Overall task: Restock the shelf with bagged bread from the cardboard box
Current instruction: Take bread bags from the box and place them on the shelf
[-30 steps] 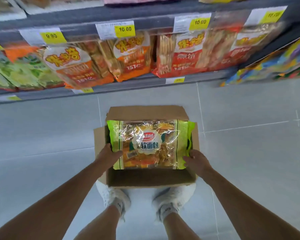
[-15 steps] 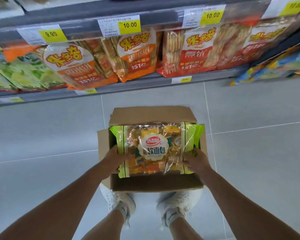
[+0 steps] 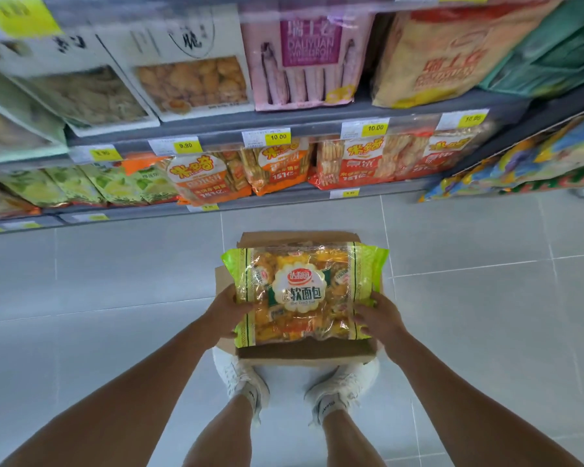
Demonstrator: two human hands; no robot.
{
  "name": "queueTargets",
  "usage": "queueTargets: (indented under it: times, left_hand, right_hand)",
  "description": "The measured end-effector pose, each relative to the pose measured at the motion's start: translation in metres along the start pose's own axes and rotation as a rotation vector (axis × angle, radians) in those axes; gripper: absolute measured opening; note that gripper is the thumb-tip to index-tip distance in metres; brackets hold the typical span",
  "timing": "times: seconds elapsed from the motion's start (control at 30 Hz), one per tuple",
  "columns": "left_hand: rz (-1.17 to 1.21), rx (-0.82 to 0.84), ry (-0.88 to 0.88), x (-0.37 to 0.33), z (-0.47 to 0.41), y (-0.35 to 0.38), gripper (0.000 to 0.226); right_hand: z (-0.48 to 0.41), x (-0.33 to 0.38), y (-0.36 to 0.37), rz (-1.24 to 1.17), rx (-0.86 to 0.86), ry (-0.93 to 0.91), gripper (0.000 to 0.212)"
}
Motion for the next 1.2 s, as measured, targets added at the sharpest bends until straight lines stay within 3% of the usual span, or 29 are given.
queueTargets:
  times: [0.2,0.33,0.53,0.63,0.73,0.97,1.2]
  left_hand:
    - [0.032,-0.075,0.122,-0.037,0.104,-0.034,0.045]
    - [0.135,-0.13,0.203,-0.057,0.173,-0.069,0.009]
    - [0.289,-0.048,0.364,-0.088,0.296,-0.107,0.024]
    - [0.348,-0.014,0.457,-0.101,0.354,-0.129,0.014]
    - [0.423,0.124,0.506,-0.115,0.412,-0.144,0.021]
    - [0.169,-0.115,0.848,-0.149,0.52,-0.193,0.016]
    - [0.204,-0.209,0.993,-0.146,0.619,-0.205,0.02]
  right_hand:
    - [0.07,0.07,-0.039,0.099,-0.107,-0.174,0.007]
    - [0.128,0.118,-0.073,0.065,-0.223,-0.256,0.035]
    - [0.223,0.198,-0.111,-0.059,-0.302,-0.392,0.023]
    - [0.269,0.235,-0.126,-0.142,-0.339,-0.463,0.017]
    - [0.313,0.271,-0.138,-0.187,-0.356,-0.579,0.014]
    - [0.398,0.34,-0.158,-0.252,-0.341,-0.752,0.022]
    - [0.469,0.399,-0.184,-0.224,-0.303,-0.914,0.038]
Point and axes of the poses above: each hand's wrist, its own z-axis away from the middle knuckle, its own y-axis out of the palm, x = y × z, the point moved 10 cm from there along -z, towards the middle knuckle, and after that the axes turned 9 degrees about -y, right-handed, at the moved point
